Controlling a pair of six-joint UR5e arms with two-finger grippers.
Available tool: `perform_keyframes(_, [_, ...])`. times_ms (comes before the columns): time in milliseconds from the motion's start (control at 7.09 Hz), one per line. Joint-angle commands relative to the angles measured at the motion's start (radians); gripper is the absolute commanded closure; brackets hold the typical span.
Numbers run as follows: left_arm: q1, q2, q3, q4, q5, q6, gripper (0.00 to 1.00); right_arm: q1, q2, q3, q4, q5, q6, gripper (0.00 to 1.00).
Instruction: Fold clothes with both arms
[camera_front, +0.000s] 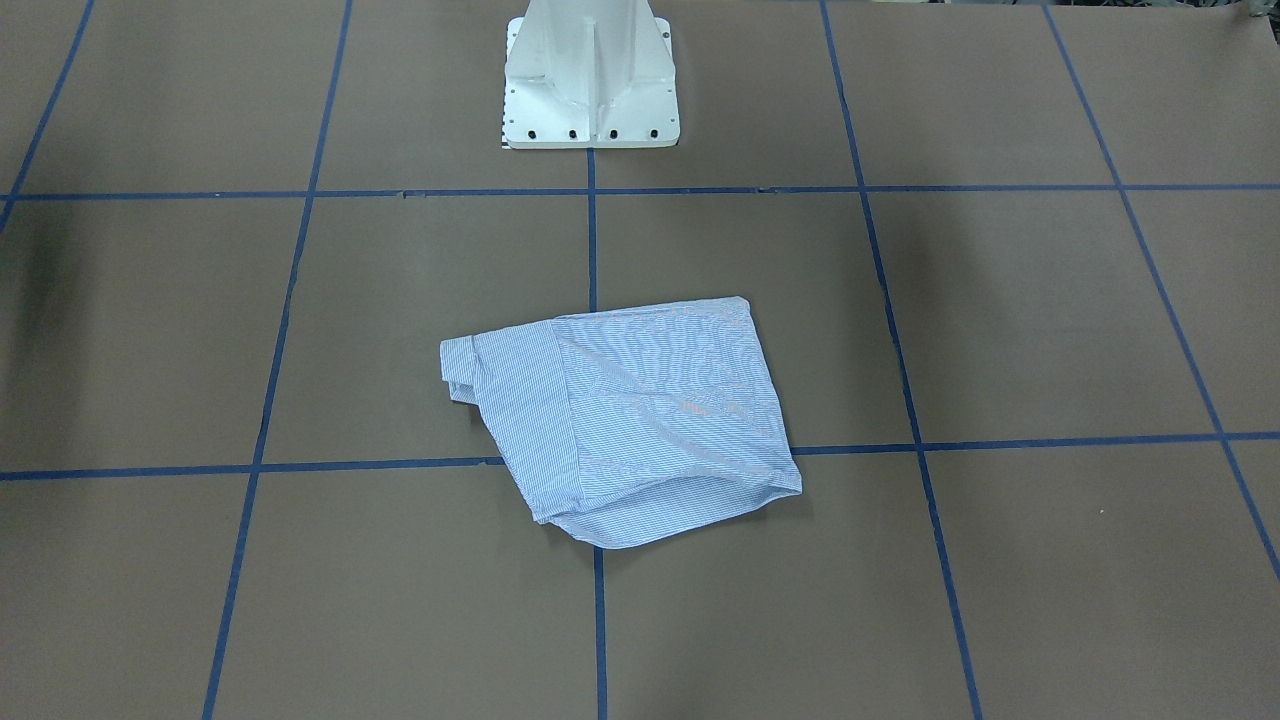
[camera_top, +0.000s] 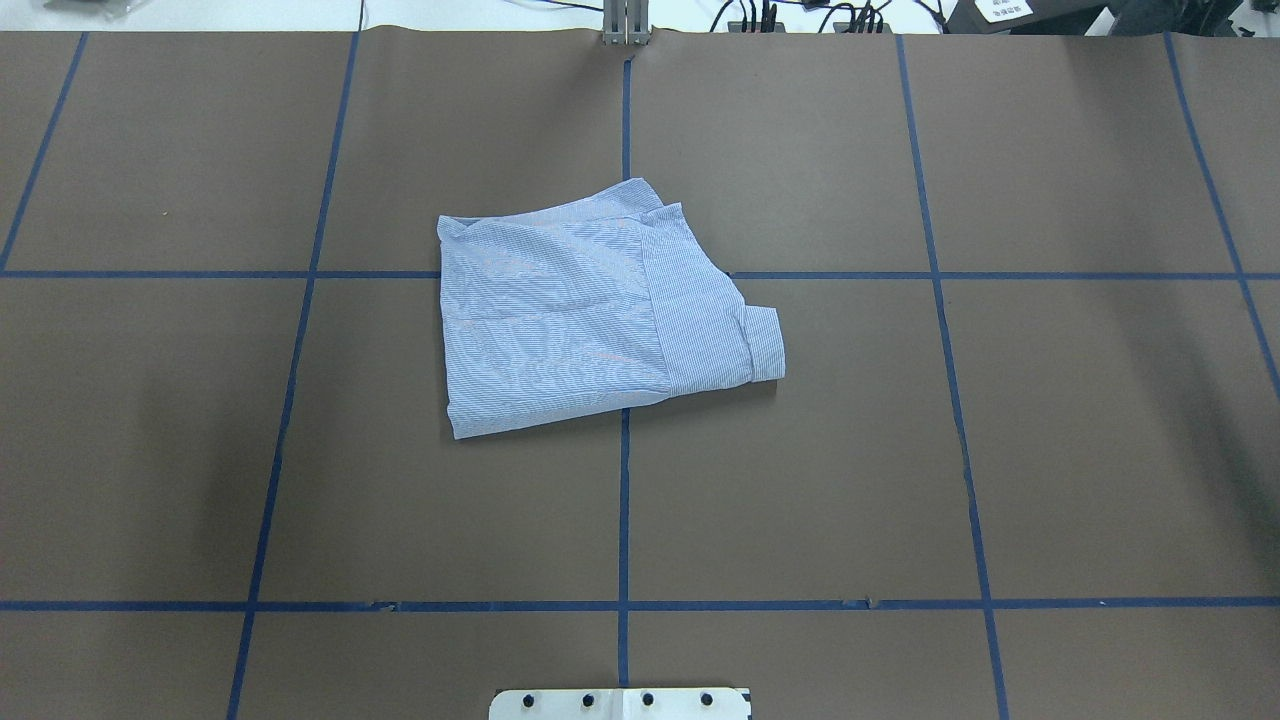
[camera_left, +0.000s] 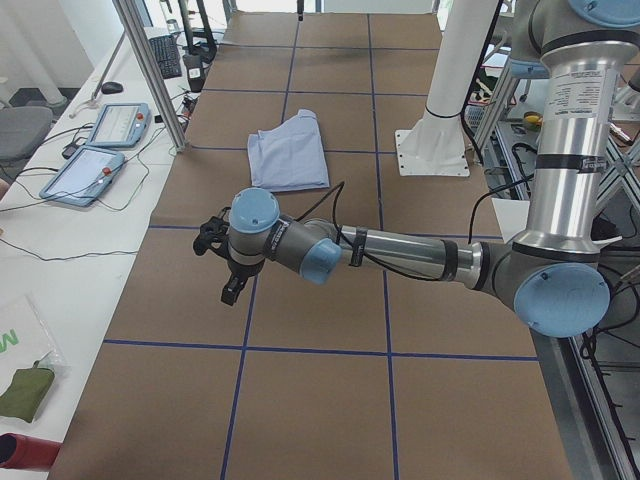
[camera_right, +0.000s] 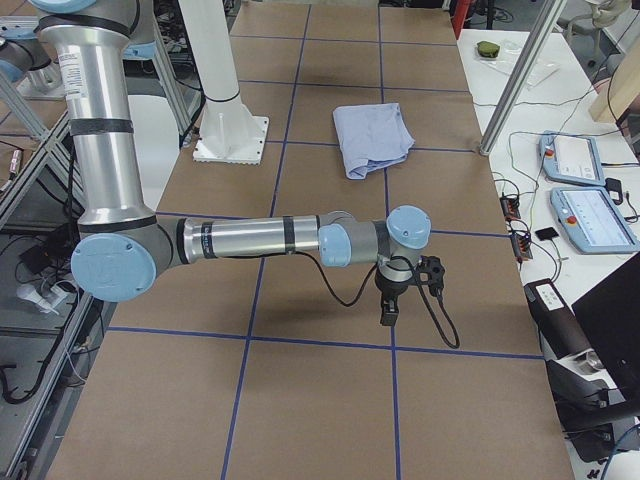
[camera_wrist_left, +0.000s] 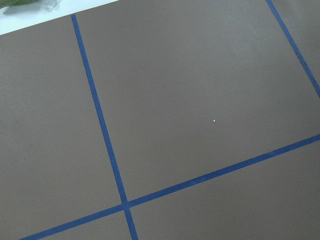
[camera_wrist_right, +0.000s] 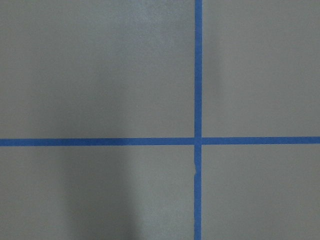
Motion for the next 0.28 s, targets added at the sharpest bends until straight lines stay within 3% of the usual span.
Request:
perform_keyframes(0, [0.001, 0.0, -0.001, -0.001, -0.001, 0.001, 0.0, 0.0, 0.002, 0.0, 0.0, 0.001, 0.003, 0.0])
perform_keyframes(141, [0.001, 0.0, 0.001, -0.001, -0.001, 0.001, 0.0, 0.0, 0.002, 0.0, 0.0, 0.001, 0.003, 0.0])
